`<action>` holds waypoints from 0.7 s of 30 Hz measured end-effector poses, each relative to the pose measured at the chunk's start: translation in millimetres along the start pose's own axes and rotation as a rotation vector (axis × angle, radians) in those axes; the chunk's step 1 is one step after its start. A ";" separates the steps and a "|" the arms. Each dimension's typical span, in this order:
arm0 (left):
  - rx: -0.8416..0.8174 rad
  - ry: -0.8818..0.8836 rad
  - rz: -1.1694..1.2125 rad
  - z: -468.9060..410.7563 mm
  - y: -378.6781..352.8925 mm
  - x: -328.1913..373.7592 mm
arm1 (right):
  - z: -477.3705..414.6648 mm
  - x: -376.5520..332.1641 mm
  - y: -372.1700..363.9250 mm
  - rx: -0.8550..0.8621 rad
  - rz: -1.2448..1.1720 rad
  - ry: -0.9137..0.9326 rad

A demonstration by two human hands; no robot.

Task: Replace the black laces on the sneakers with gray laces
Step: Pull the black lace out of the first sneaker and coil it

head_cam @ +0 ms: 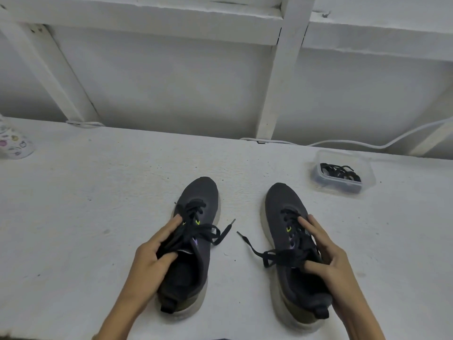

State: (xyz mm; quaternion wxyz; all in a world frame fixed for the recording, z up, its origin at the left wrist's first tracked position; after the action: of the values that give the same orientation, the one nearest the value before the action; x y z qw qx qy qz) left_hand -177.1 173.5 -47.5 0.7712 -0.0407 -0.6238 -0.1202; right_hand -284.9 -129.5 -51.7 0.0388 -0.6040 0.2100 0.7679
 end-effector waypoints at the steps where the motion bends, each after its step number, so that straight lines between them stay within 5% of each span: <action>1: 0.015 0.002 0.010 -1.6 0.5 0.5 | -1.6 -1.2 -1.4 0.023 -0.027 -0.012; 21: 0.103 -0.110 0.085 -55.2 29.5 9.0 | -68.0 -17.3 -50.2 0.115 -0.190 0.004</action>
State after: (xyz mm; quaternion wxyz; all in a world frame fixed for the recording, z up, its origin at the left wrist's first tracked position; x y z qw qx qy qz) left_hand -115.8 189.1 -48.2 0.7411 -0.0339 -0.6684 -0.0527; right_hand -202.6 -105.6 -61.7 0.1455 -0.6195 0.1956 0.7462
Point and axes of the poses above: each hand's wrist, its own z-axis away from the middle knuckle, its own y-axis out of the back of the hand, x = y × z, the point moved 1 cm from there along -z, towards the middle knuckle, and after that the axes turned 11 degrees about z, right-handed, at the moved point
